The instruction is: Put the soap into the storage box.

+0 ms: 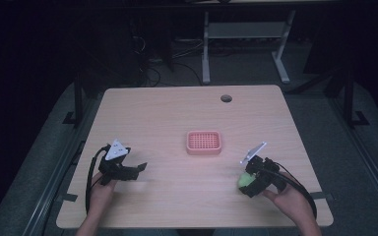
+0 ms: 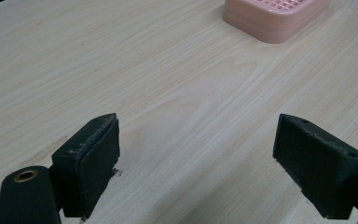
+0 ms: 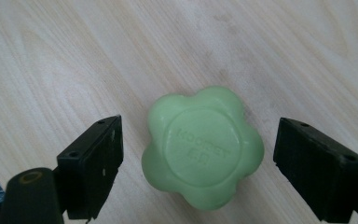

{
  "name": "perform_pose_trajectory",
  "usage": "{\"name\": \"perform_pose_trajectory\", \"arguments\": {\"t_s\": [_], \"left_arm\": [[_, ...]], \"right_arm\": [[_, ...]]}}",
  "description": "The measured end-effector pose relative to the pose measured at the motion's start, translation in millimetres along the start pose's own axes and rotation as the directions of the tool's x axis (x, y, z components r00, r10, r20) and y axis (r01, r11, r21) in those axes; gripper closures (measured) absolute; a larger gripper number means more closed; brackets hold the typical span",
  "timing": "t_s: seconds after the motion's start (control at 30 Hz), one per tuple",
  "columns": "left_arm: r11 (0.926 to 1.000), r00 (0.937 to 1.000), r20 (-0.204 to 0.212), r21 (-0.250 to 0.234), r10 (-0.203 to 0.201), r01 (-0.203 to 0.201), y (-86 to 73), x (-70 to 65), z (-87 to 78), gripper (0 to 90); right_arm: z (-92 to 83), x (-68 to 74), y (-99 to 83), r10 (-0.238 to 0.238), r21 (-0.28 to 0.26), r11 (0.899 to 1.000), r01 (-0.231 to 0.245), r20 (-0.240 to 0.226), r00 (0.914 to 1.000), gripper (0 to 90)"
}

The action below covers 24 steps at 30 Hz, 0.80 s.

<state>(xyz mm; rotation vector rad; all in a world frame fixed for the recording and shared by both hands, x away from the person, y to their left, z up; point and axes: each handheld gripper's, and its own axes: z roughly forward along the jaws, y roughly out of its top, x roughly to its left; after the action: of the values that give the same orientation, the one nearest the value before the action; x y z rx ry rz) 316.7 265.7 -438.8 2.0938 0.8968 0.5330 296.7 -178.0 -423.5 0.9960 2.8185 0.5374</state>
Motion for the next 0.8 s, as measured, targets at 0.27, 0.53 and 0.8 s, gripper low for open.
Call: {"name": "perform_pose_trajectory", "arguments": {"t_s": [0.27,0.53,0.8], "left_arm": [[1.0,1.0,0.0,-0.002,-0.001,0.001,0.0,0.5,-0.8,14.4],[1.0,1.0,0.0,0.0,-0.001,0.001,0.0,0.5,-0.7,14.4],[1.0,1.0,0.001,-0.001,0.0,0.0,0.0,0.4,-0.7,14.4]], "right_arm": [[9.1,0.0,3.2,0.003,0.034,0.999,-0.003,0.003,1.0,16.0],[14.8,2.5,4.3,0.018,0.056,0.998,-0.019,0.028,0.9994,20.1],[17.7,3.6,3.3,0.028,0.08,0.996,-0.031,0.047,0.9985,20.8]]}}
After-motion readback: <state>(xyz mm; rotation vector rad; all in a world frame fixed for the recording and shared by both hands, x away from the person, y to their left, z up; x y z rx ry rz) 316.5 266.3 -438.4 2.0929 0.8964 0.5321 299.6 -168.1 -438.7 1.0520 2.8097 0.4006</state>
